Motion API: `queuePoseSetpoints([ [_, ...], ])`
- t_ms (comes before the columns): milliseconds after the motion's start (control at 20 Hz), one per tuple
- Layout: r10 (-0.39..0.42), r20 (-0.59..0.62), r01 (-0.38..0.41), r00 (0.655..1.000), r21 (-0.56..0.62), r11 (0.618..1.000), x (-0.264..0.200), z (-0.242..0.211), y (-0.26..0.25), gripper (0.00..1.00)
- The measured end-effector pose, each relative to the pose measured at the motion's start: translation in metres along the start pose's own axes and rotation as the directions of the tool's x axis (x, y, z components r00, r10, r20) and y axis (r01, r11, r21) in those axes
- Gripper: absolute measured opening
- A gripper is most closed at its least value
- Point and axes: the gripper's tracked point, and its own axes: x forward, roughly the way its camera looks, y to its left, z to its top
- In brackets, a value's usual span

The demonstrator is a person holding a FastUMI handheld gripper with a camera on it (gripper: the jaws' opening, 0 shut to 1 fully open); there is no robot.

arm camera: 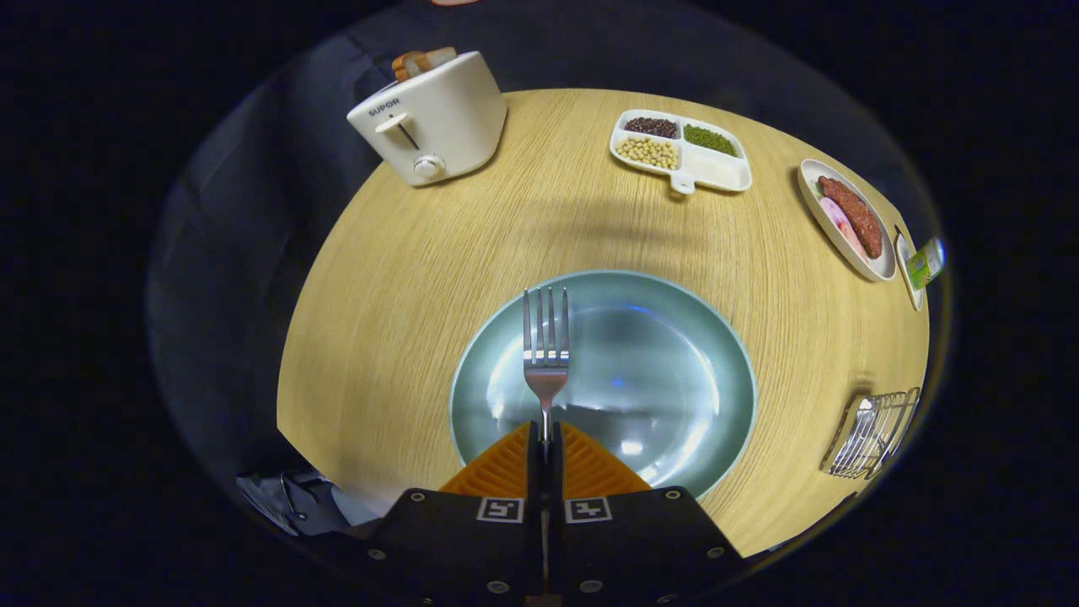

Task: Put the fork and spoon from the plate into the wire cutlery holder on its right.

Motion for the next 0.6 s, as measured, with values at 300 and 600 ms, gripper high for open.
queuePoseSetpoints([
  [300,0.013,0.155,-0.028,0.988,0.097,0.995,-0.051,0.015,-0.025,0.03],
  [600,-0.071,0.224,0.032,0.972,0.174,0.984,-0.092,-0.003,-0.089,0.03],
])
